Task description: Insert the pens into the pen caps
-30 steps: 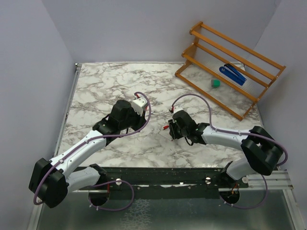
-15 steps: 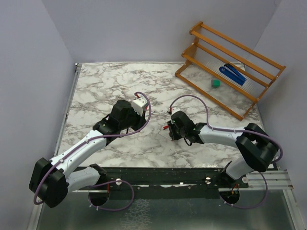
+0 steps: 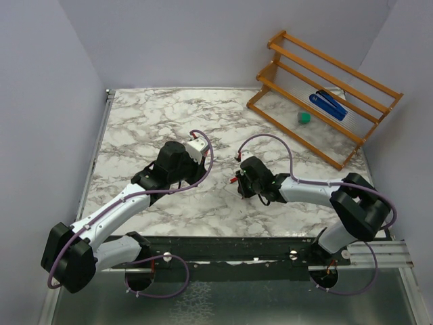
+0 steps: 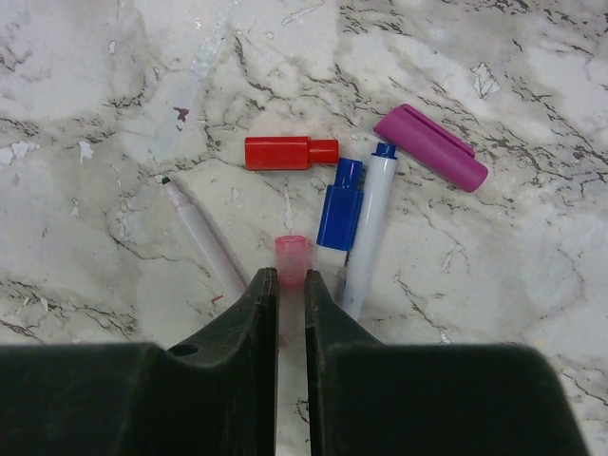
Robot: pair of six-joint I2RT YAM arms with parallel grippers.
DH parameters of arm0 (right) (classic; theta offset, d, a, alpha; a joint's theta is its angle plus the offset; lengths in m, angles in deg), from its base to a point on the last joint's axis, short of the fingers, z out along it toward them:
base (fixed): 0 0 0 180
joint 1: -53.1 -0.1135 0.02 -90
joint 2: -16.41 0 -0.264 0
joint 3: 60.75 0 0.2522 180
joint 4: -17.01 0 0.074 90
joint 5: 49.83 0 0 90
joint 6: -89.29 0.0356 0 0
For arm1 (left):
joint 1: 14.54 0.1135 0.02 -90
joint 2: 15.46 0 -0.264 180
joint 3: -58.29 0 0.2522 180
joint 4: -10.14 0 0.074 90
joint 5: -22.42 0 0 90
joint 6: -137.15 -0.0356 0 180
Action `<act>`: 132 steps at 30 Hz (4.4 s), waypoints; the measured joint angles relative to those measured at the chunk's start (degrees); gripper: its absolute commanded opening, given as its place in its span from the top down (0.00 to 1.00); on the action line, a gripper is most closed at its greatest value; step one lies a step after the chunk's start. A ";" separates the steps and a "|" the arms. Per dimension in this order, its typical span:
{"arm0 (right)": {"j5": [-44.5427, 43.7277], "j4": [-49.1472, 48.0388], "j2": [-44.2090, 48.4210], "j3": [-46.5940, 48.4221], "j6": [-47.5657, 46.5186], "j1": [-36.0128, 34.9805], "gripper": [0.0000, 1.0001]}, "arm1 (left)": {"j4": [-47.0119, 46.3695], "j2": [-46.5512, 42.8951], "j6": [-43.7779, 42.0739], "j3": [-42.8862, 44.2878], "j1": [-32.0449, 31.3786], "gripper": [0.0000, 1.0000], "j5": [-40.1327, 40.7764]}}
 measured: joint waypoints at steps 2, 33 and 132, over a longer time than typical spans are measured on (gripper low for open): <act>0.13 -0.04 -0.02 0.00 -0.11 0.00 1.00 | 0.00 0.00 -0.02 0.00 0.00 1.00 0.00; -14.43 -4.04 10.16 -3.30 -21.27 13.73 1.00 | -0.48 2.45 -0.26 0.72 0.00 1.00 -4.72; 8.26 53.31 7.63 17.03 89.44 26.77 0.45 | -1.27 -2.45 -6.49 1.60 2.99 1.00 -7.17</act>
